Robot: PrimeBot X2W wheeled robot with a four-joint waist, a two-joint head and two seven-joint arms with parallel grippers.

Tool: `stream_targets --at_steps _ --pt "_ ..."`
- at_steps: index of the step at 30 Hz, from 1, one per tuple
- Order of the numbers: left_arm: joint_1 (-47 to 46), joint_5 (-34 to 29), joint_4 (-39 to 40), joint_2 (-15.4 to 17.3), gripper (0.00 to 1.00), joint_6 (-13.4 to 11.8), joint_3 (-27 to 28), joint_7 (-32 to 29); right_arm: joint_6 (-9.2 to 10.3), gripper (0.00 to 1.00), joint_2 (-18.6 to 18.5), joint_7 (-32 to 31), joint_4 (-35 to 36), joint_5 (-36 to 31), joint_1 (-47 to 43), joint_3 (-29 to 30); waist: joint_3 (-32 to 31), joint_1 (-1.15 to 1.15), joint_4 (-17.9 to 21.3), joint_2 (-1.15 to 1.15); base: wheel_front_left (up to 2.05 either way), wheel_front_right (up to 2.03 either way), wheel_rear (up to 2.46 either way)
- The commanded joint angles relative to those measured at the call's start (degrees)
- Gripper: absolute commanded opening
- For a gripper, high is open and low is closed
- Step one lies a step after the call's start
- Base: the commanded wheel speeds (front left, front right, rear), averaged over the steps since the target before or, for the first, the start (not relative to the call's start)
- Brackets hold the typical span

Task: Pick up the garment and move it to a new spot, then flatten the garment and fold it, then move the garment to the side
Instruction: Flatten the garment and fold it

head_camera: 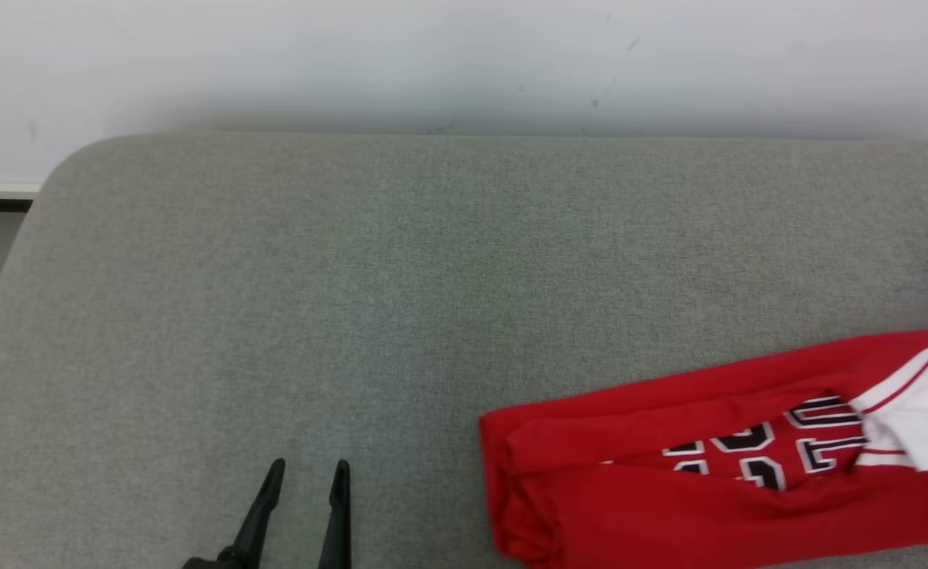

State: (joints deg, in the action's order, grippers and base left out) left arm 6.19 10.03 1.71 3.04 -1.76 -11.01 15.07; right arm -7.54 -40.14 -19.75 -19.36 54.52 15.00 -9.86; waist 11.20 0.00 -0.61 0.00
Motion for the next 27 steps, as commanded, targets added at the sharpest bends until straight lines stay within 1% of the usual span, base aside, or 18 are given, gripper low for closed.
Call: stream_targets --at_steps 1,3,4,5,9,14,18,20,23,27 --pt "0.8 -0.99 -0.38 0.08 1.0 0.21 0.36 0.07 0.11 0.0 -1.8 0.38 0.53 0.5 -0.71 1.2 -0.25 0.0 0.12 0.0 0.0 0.0 0.0" --pt "1.02 -1.05 -0.66 0.02 1.0 0.34 0.48 0.07 0.11 0.0 -4.01 -0.04 1.85 0.41 -1.52 2.11 -0.6 0.0 0.18 0.0 0.0 0.0 0.0" --pt "1.02 -1.05 -0.66 0.02 1.0 0.34 0.48 0.07 0.11 0.0 -4.01 -0.04 1.85 0.41 -1.52 2.11 -0.6 0.0 0.18 0.0 0.0 0.0 0.0" --pt "1.07 -0.97 -0.75 0.02 1.0 0.39 0.5 0.07 0.1 0.0 -5.12 -0.29 2.7 0.45 -1.82 2.42 -0.74 0.0 0.18 0.0 0.0 0.0 0.0" --pt "1.09 0.5 -1.16 -0.03 1.0 0.1 0.04 0.07 0.11 0.0 -8.28 -2.31 8.07 -0.27 -3.18 1.99 -1.6 0.0 -0.08 0.0 0.0 0.0 0.0" --pt "1.06 2.33 -1.55 -0.03 1.0 -1.06 -1.36 0.07 0.1 0.0 -7.95 -6.15 17.06 -0.53 -4.36 -0.83 -2.49 0.0 -1.11 0.0 0.0 0.0 0.0" --pt "0.59 3.59 -1.63 -0.02 1.0 -1.73 -2.29 0.07 0.1 0.0 -5.95 -9.31 23.03 -1.77 -5.29 -5.06 -2.74 0.0 -2.6 0.0 0.0 0.0 0.0" --pt "0.41 3.7 -1.83 -0.02 1.0 -1.81 -2.69 0.07 0.1 0.0 -4.1 -10.66 24.72 -2.88 -5.82 -7.53 -2.83 0.0 -3.53 0.0 0.0 0.0 0.0" --pt "0.51 4.08 -2.15 -0.02 1.0 -2.19 -3.04 0.06 0.1 0.0 -0.27 -11.73 25.06 -4.79 -5.81 -10.74 -3.29 0.0 -4.77 0.0 0.0 0.0 0.0" --pt "1.26 4.32 -2.45 -0.03 1.0 -2.5 -3.56 0.06 0.1 0.0 7.2 -10.55 21.22 -8.29 -5.15 -13.45 -4.24 0.0 -6.19 0.0 0.0 0.0 0.0"
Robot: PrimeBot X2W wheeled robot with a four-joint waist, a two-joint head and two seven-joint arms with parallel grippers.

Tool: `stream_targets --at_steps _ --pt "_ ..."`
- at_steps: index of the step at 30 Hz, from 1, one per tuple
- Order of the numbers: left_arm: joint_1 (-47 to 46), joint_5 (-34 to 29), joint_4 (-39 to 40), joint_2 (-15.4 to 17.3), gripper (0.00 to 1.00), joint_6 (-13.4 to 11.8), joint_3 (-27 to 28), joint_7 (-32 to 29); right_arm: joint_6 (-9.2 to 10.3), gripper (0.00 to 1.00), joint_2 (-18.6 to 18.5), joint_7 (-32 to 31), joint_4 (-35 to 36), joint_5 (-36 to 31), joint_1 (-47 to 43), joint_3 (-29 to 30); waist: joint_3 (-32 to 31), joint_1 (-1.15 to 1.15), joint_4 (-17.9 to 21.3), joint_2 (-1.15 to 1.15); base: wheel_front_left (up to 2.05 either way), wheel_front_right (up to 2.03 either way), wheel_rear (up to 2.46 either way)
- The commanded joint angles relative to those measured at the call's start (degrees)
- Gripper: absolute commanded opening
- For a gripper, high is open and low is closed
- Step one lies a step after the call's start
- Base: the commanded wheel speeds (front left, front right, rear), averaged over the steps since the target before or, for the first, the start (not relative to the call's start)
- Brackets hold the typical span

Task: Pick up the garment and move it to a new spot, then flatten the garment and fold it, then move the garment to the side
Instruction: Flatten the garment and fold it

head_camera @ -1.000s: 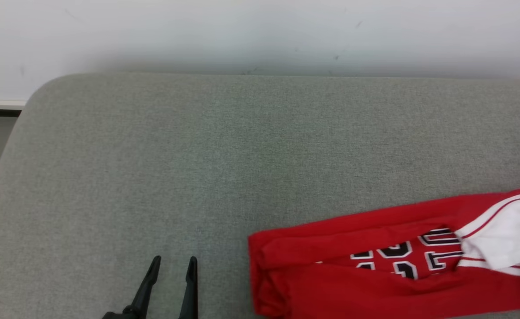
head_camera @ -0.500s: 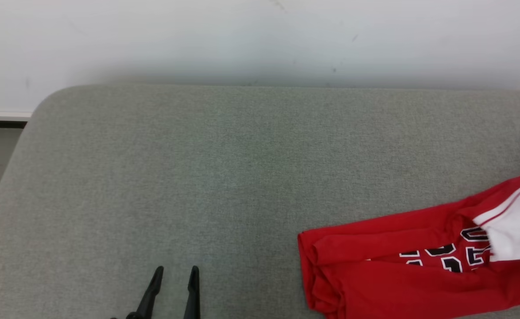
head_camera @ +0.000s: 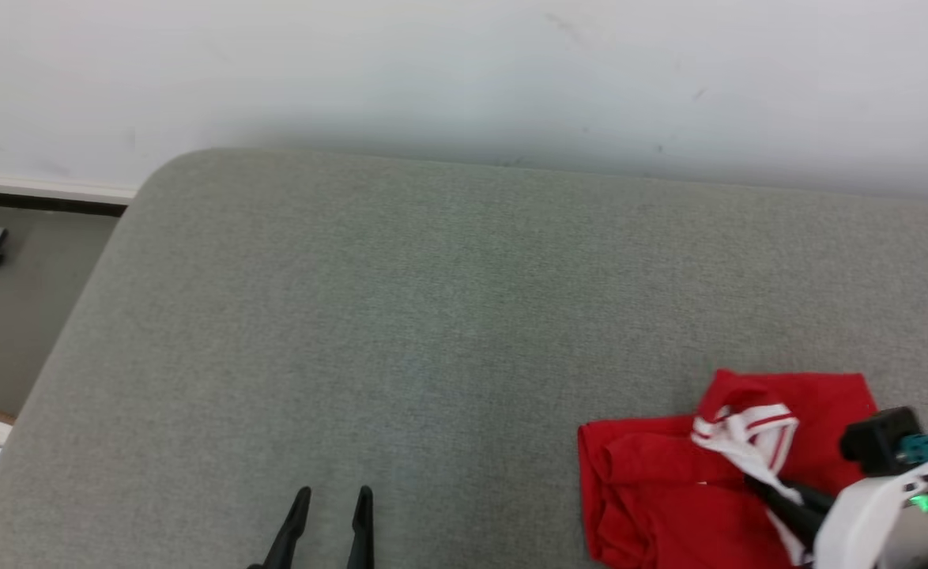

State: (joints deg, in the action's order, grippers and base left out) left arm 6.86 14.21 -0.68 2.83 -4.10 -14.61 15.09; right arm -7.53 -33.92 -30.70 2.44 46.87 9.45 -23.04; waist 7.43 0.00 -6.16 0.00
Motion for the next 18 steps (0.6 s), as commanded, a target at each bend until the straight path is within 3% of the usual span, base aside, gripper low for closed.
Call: stream_targets --at_steps 1,8,14,15,16,17,18 --pt "0.74 0.17 -0.02 0.21 1.0 -0.24 0.1 0.04 0.09 0.0 3.13 1.14 -1.8 -1.64 0.76 -0.46 -0.58 0.0 -0.87 0.0 0.0 0.0 0.0" --pt "1.68 -0.85 -0.89 0.19 1.0 0.17 0.25 0.04 0.09 0.0 14.35 4.79 -9.9 -7.85 2.3 -0.06 -1.06 0.0 -1.7 0.0 0.0 0.0 0.0" --pt "2.03 -1.08 -1.36 0.19 1.0 0.44 0.42 0.04 0.09 0.02 19.84 6.01 -13.85 -10.71 3.25 0.6 -1.19 0.0 -1.55 0.0 0.0 0.0 0.0" --pt "2.13 -1.1 -1.48 0.19 1.0 0.37 0.49 0.04 0.09 0.11 20.8 6.32 -14.53 -10.88 3.36 0.81 -1.24 0.0 -1.4 0.0 0.0 0.0 0.0" --pt "2.25 -1.18 -1.62 0.19 1.0 0.42 0.51 0.04 0.09 0.35 21.74 6.74 -14.94 -10.87 3.3 0.95 -1.33 0.0 -1.23 0.0 0.0 0.0 0.0" --pt "2.31 -1.25 -1.71 0.19 1.0 0.43 0.49 0.04 0.09 0.73 22.72 7.14 -15.31 -10.8 3.27 1.31 -1.37 0.0 -1.06 0.0 0.0 0.0 0.0" --pt "2.38 -1.39 -1.84 0.19 1.0 0.57 0.49 0.04 0.09 1.0 23.64 7.56 -15.65 -10.74 3.27 1.68 -1.41 0.0 -0.86 0.0 0.0 0.0 0.0"
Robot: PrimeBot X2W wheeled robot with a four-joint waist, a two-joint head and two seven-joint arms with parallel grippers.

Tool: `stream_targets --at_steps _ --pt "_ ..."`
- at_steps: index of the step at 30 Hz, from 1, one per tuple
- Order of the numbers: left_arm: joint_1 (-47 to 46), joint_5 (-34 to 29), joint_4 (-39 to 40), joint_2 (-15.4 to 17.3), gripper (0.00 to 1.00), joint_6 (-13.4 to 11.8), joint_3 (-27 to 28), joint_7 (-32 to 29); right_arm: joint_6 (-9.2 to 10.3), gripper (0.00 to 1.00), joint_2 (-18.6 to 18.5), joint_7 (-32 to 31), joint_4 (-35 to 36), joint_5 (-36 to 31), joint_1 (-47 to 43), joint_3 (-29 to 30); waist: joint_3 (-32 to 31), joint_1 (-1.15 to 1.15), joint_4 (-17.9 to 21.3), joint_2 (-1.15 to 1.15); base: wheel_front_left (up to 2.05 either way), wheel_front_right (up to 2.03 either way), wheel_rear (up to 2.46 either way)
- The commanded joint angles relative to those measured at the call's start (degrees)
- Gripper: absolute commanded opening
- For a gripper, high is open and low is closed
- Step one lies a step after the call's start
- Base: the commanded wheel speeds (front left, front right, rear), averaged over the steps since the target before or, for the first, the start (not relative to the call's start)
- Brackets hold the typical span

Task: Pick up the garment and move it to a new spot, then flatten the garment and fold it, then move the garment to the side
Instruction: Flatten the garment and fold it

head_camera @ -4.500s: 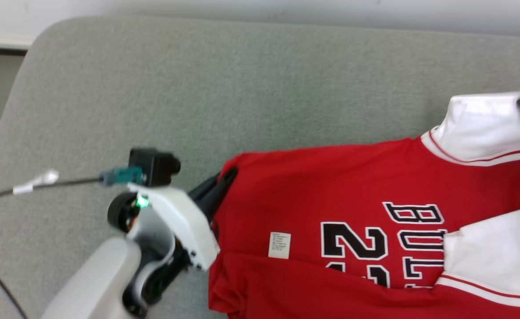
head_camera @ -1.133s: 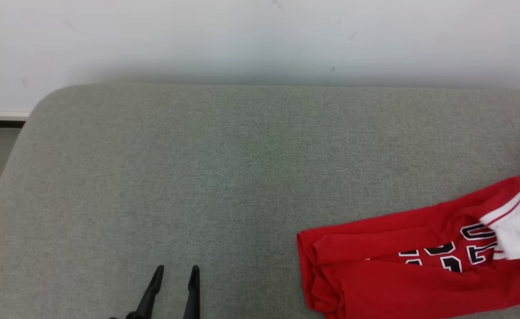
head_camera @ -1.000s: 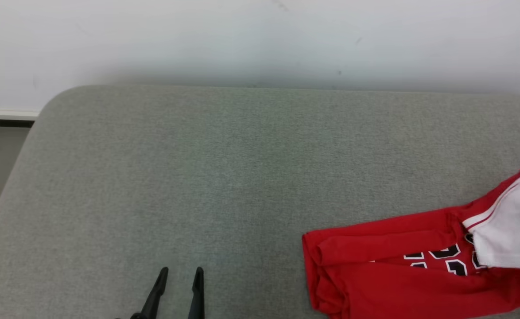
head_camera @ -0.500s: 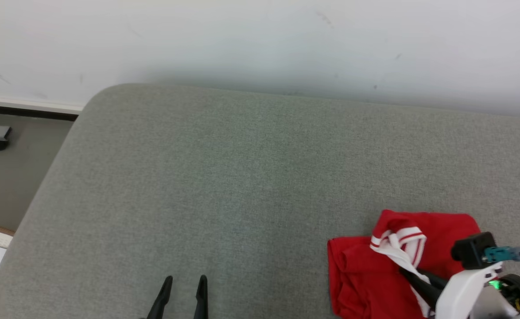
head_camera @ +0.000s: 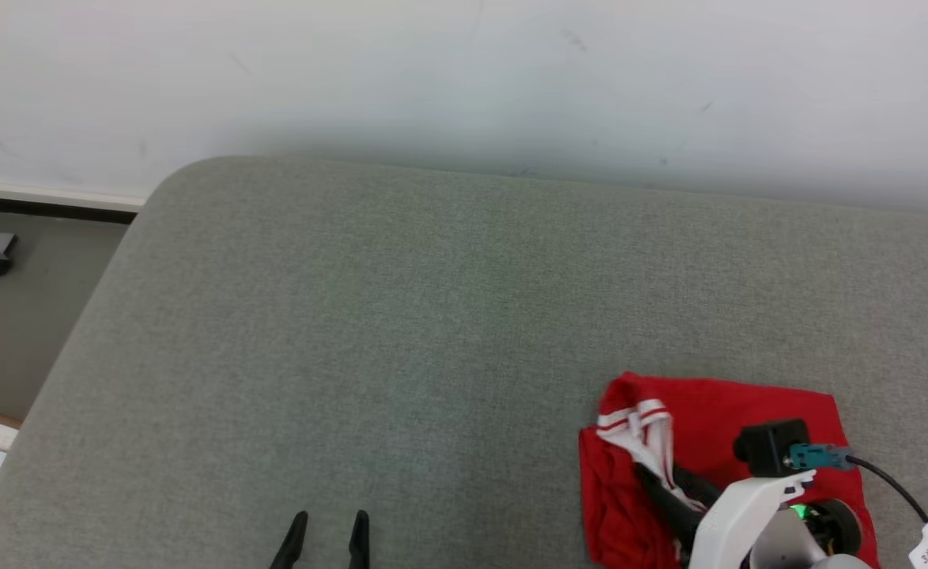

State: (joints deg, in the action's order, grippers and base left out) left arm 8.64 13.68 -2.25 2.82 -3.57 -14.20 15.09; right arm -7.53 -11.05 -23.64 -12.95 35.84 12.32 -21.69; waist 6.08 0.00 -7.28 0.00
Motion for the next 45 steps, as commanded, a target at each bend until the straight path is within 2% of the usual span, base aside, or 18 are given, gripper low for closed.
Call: stream_targets --at_steps 1,5,8,11,17,19,25,31,32,34,36,37,38,39,45 --pt "0.66 -0.96 -0.34 0.21 1.0 0.15 0.17 0.04 0.09 1.0 1.56 0.94 -0.42 0.35 0.41 0.66 -0.1 0.0 0.43 0.0 0.0 0.0 0.0" --pt "1.19 -1.37 -0.67 0.2 1.0 0.44 0.59 0.04 0.09 1.0 3.57 3.11 1.64 1.65 -0.56 1.36 -0.7 0.0 1.14 0.0 0.0 0.0 0.0" --pt "1.49 -1.63 -0.89 0.2 1.0 0.63 1.5 0.04 0.09 1.0 3.74 4.87 5.6 2.88 -2.58 2.05 -1.53 0.0 1.73 0.0 0.0 0.0 0.0" --pt "2.36 -1.76 -0.84 0.2 1.0 0.79 2.34 0.04 0.09 1.0 2.14 7.44 10.68 3.17 -5.4 4.19 -2.55 0.0 2.47 0.0 0.0 0.0 0.0" --pt "3.64 -2.1 -0.24 0.2 1.0 0.88 3.87 0.04 0.09 1.0 -3.32 15.92 16.4 -3.15 -11.63 11.01 -4.05 0.0 4.19 0.0 0.0 0.0 0.0" --pt "3.88 -2.22 -0.08 0.2 1.0 1.09 4.03 0.04 0.09 1.0 -5.49 19.15 16.42 -6.4 -13.07 13.3 -4.33 0.0 4.72 0.0 0.0 0.0 0.0" --pt "4.86 -2.11 -0.24 0.19 1.0 1.0 4.54 0.04 0.09 1.0 -8.41 29.05 11.91 -12.42 -17.04 18.08 -5.8 0.0 6.06 0.0 0.0 0.0 0.0" --pt "5.21 -1.44 0.06 0.19 1.0 0.67 4.41 0.04 0.09 1.0 -9.31 35.87 4.78 -17.54 -18.0 19.72 -6.5 0.0 6.59 0.0 0.0 0.0 0.0" --pt "5.23 -1.44 0.1 0.19 1.0 0.68 4.35 0.04 0.09 0.89 -9.16 36.34 3.94 -17.69 -17.65 19.59 -6.52 0.0 6.58 0.0 0.0 0.0 0.0" --pt "5.17 -1.49 0.11 0.19 1.0 0.75 4.29 0.04 0.09 0.46 -9.01 37.05 2.82 -18.0 -16.8 18.25 -6.51 0.0 6.51 0.0 0.0 0.0 0.0" --pt "5.12 -1.68 0.1 0.2 1.0 1.03 4.35 0.04 0.09 0.22 -8.88 37.38 2.06 -18.11 -15.82 16.36 -6.44 0.0 6.37 0.0 0.0 0.0 0.0" --pt "5.12 -1.68 0.1 0.2 1.0 1.03 4.35 0.04 0.09 0.22 -8.88 37.38 2.06 -18.11 -15.82 16.36 -6.44 0.0 6.37 0.0 0.0 0.0 0.0" --pt "5.08 -1.85 0.12 0.19 1.0 1.04 4.42 0.04 0.1 0.06 -8.88 37.47 1.71 -18.13 -15.3 15.07 -6.34 0.0 6.28 0.0 0.0 0.0 0.0" --pt "5.03 -2.0 0.09 0.19 1.0 1.14 4.48 0.04 0.09 0.0 -8.85 37.53 1.21 -18.14 -14.69 13.59 -6.22 0.0 6.14 0.0 0.0 0.0 0.0" --pt "4.19 -2.52 -0.31 0.19 1.0 1.68 4.58 0.04 0.1 0.0 -7.8 36.56 -3.51 -18.44 -10.92 3.71 -5.22 0.0 4.7 0.0 0.0 0.0 0.0"
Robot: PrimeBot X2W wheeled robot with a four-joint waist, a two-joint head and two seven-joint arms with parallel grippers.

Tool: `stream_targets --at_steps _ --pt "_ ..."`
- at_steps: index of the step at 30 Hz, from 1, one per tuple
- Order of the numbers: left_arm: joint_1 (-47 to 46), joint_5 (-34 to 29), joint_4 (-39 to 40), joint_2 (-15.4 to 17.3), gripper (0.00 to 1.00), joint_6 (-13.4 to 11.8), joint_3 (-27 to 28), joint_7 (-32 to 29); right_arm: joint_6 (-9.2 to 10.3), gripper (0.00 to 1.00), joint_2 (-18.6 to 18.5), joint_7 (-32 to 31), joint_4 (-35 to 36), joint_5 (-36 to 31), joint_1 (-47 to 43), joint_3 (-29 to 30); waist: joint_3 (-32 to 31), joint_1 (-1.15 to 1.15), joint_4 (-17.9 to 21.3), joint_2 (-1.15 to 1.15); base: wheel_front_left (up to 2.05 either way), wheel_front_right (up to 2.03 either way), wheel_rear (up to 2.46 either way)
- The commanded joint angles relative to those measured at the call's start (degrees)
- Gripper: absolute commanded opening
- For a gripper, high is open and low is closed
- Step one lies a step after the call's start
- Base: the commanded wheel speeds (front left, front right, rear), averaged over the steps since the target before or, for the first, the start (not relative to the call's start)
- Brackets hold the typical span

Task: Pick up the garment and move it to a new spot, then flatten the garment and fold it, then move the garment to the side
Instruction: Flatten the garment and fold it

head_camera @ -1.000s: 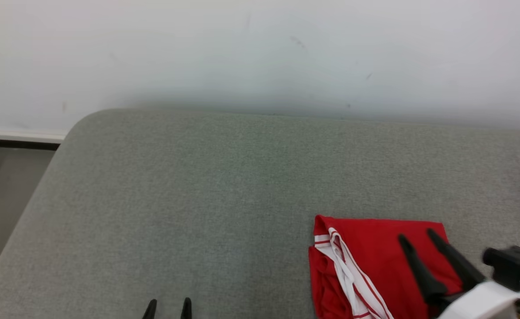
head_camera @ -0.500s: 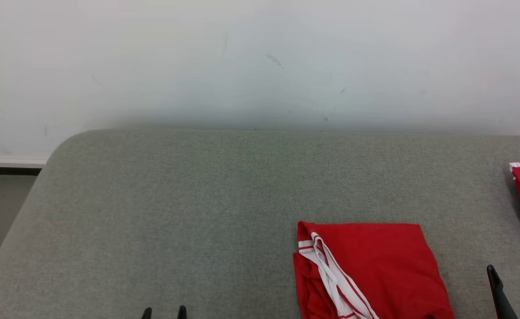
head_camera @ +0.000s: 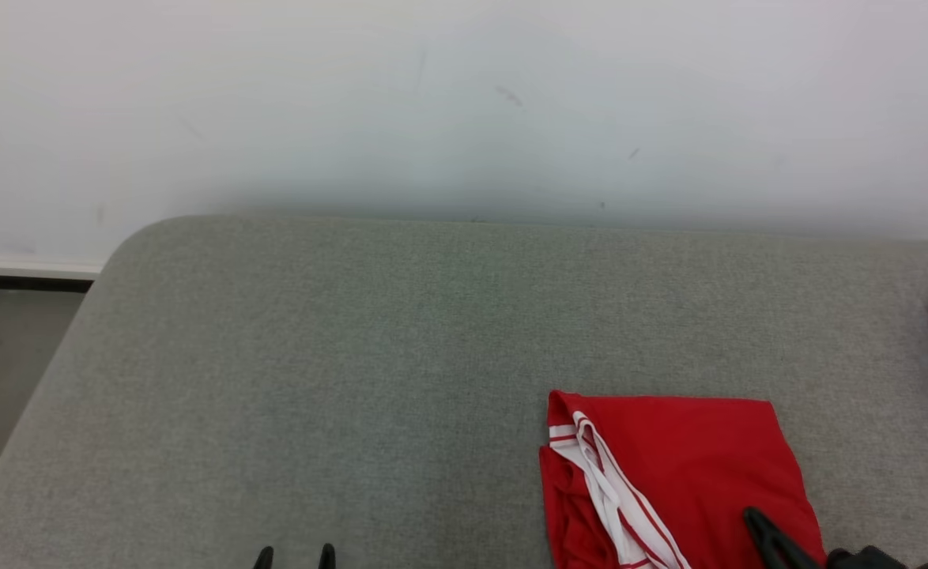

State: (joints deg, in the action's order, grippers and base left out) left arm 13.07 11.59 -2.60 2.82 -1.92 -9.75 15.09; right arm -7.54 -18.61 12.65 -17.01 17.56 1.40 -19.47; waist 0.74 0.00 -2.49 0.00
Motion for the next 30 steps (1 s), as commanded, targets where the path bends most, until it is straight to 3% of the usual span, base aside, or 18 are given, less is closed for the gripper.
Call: stream_targets --at_steps 1,7,14,23,30 --pt "-0.5 -0.42 -0.03 0.19 1.0 0.18 0.21 0.04 0.11 0.0 -0.03 0.02 -0.45 -0.24 0.59 -0.27 0.35 0.0 -0.47 0.0 0.0 0.0 0.0" --pt "-1.23 -0.43 -0.4 0.19 1.0 0.39 0.3 0.03 0.11 0.0 3.83 -0.79 -7.57 1.06 4.4 -11.17 1.72 0.0 -2.78 0.0 0.0 0.0 0.0" --pt "-2.08 -0.39 -0.88 0.19 1.0 0.64 -0.2 0.04 0.11 0.0 8.09 -0.87 -12.36 3.71 9.06 -18.67 2.51 0.0 -4.4 0.0 0.0 0.0 0.0" --pt "-1.56 -0.48 -0.93 0.19 1.0 0.12 0.26 0.04 0.11 0.0 12.25 0.78 -17.86 7.1 14.35 -23.24 1.97 0.0 -5.83 0.0 0.0 0.0 0.0" --pt "-0.28 -0.58 -0.56 0.19 1.0 0.08 1.65 0.03 0.11 0.0 10.92 2.15 -14.36 8.8 12.89 -22.36 -0.06 0.0 -4.03 0.0 0.0 0.0 0.0"
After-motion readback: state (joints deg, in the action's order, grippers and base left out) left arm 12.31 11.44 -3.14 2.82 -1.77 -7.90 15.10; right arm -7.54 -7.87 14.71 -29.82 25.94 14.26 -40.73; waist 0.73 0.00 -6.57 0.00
